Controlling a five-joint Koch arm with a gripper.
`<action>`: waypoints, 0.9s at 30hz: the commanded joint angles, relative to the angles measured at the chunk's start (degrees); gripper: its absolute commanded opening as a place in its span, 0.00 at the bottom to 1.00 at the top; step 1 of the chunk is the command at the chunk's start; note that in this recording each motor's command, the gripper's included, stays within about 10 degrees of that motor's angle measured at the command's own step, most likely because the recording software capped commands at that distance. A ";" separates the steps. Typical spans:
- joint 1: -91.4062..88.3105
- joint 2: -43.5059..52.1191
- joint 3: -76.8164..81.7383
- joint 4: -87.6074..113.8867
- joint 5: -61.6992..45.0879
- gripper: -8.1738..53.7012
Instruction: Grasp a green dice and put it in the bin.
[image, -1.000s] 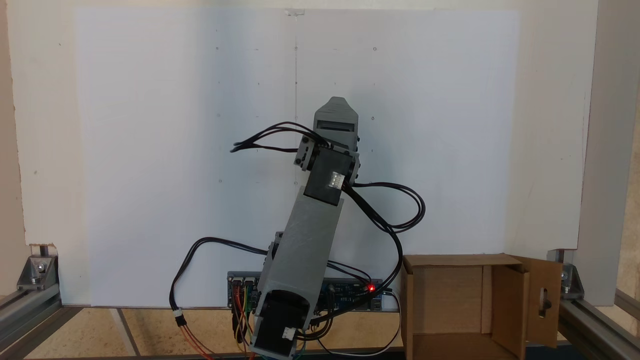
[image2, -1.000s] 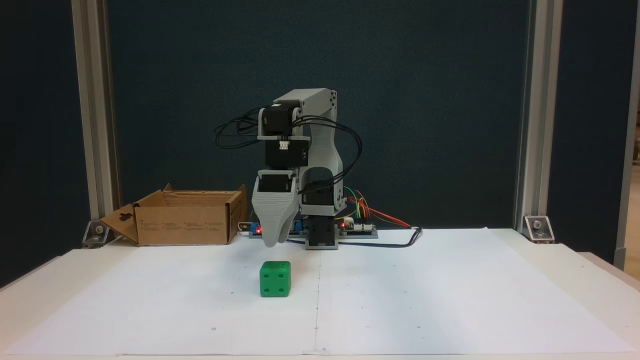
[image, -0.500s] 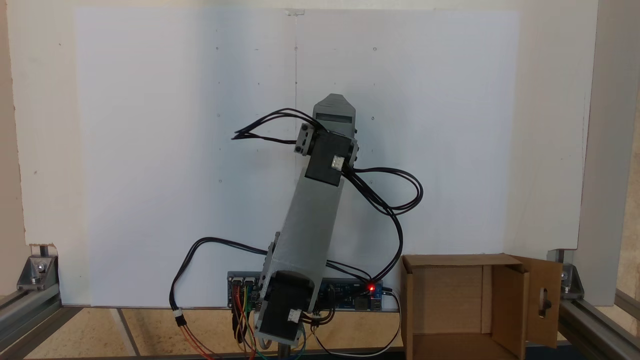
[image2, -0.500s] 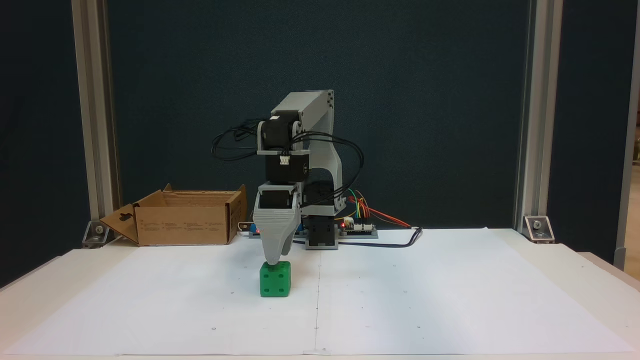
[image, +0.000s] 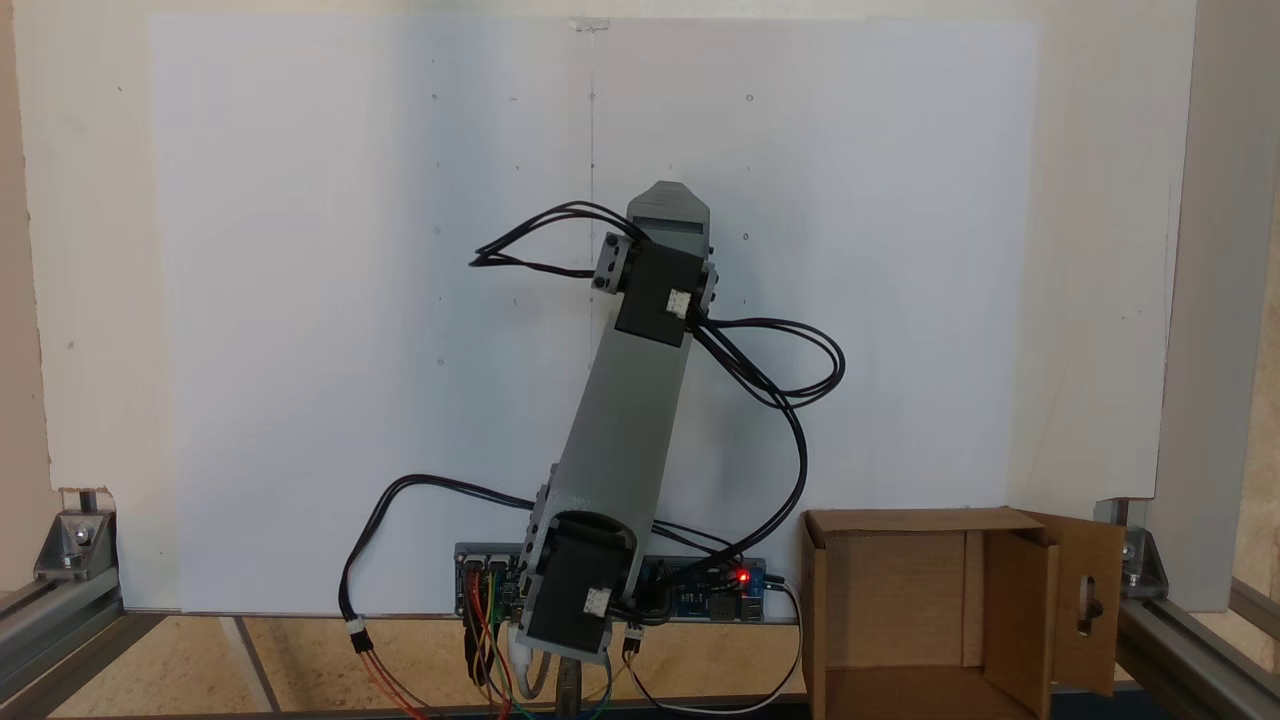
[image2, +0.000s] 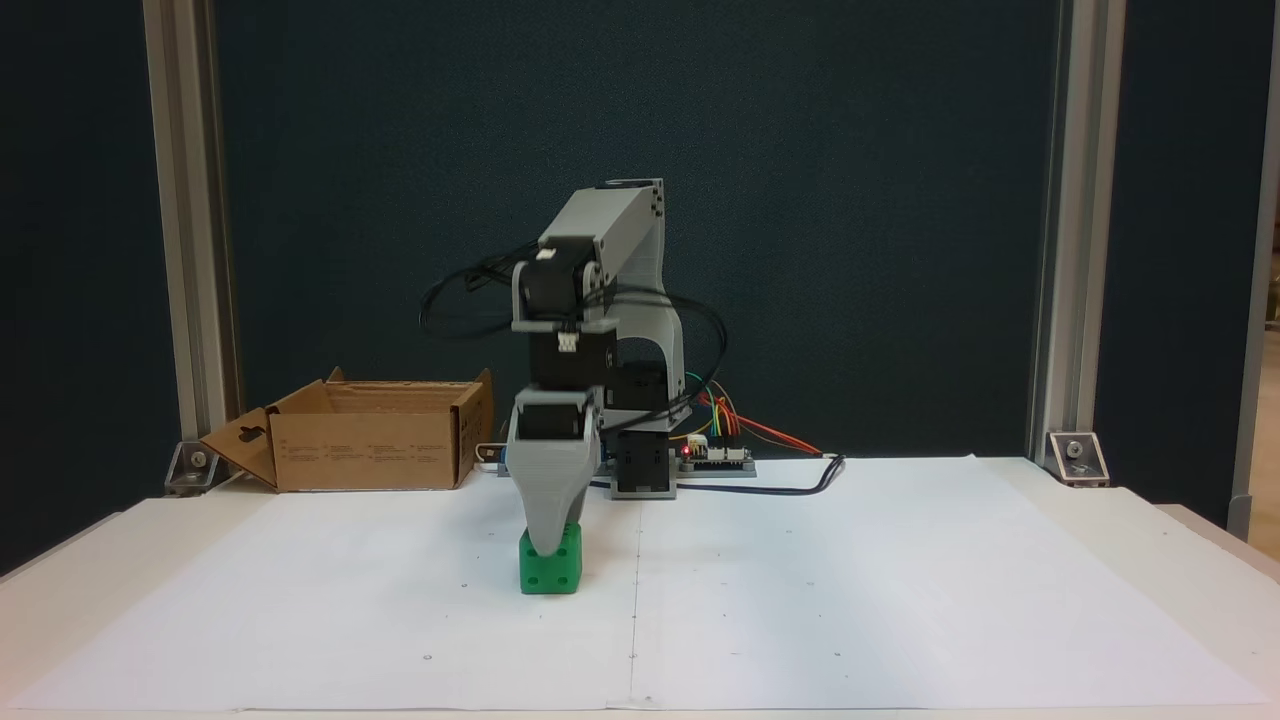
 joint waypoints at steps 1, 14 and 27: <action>-0.44 -0.09 -4.22 -0.79 -2.99 0.83; -0.09 -3.08 -4.22 -3.08 -4.66 0.81; 0.09 -5.10 -4.31 -3.16 -7.03 0.81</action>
